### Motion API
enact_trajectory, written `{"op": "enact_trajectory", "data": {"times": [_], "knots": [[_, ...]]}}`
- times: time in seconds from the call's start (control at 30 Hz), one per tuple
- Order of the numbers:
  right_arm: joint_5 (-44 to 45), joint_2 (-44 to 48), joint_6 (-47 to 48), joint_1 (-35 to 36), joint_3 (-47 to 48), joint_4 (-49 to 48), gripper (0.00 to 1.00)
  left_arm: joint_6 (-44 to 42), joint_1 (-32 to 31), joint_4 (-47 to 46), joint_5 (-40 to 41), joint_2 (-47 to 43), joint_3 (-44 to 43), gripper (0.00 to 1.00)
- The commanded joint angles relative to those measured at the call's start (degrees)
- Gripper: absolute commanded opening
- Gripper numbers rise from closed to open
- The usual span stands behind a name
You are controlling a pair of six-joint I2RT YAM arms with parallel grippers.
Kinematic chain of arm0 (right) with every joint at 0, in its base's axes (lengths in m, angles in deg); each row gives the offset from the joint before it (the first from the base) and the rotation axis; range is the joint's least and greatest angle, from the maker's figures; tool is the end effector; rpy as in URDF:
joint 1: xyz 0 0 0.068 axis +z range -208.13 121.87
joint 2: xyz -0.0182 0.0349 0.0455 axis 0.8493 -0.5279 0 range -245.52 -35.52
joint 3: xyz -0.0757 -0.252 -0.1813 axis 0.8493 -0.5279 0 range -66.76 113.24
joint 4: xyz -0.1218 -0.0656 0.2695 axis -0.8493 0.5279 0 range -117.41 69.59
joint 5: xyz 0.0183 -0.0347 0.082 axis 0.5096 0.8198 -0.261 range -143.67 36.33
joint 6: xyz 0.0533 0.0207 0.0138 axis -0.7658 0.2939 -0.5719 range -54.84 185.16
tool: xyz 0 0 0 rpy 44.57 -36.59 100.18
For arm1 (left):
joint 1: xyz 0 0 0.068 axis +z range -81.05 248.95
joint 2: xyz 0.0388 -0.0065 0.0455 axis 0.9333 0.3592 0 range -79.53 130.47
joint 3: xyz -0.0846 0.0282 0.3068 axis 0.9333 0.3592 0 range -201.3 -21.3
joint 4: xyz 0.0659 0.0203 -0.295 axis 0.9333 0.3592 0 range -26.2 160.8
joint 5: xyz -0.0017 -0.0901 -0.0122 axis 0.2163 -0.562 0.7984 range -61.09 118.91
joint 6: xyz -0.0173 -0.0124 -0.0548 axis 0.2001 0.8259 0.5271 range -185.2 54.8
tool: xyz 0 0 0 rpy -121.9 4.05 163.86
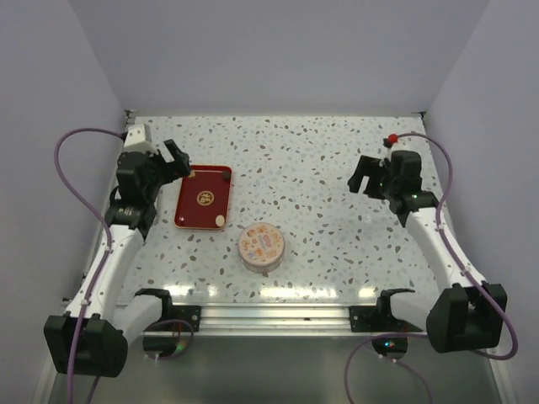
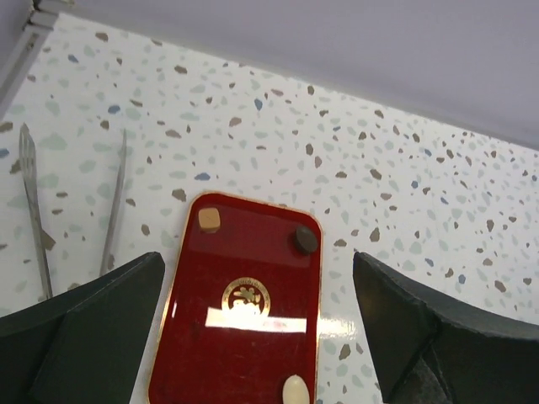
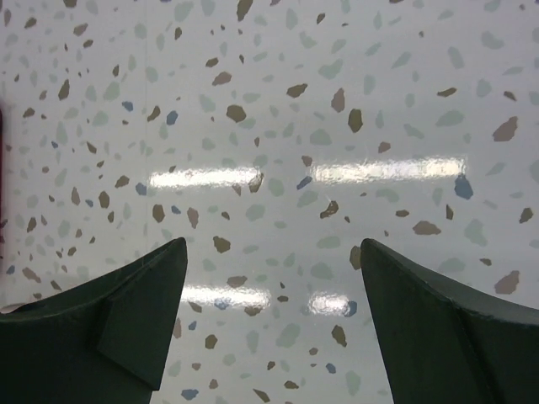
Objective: Pack the chocolate
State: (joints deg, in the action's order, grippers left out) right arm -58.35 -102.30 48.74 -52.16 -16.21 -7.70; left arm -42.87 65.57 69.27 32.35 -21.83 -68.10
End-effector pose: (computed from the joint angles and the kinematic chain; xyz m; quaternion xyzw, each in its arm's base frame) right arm 0.2835 0.0333 0.3087 0.0625 0.8880 0.1239 0.4383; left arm 0.2598 -0.0129 0.3488 -0.1495 0.7863 -0.1098 0.5893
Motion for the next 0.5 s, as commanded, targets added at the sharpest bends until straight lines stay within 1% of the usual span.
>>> {"op": "enact_trajectory", "data": {"times": [0.0, 0.2, 0.47], "knots": [[-3.0, 2.7, 1.7, -2.7, 4.8, -3.4, 0.87, -4.0, 0.5, 3.1, 1.8, -1.4, -5.6, 1.0], [-3.2, 4.4, 1.2, -3.6, 6.3, -3.7, 0.88, -6.2, 0.4, 3.1, 3.3, -4.3, -5.4, 1.0], [-3.0, 5.5, 1.4, -3.8, 5.6, -3.7, 0.88, -6.9, 0.5, 3.4, 3.7, -4.4, -6.3, 1.0]]}}
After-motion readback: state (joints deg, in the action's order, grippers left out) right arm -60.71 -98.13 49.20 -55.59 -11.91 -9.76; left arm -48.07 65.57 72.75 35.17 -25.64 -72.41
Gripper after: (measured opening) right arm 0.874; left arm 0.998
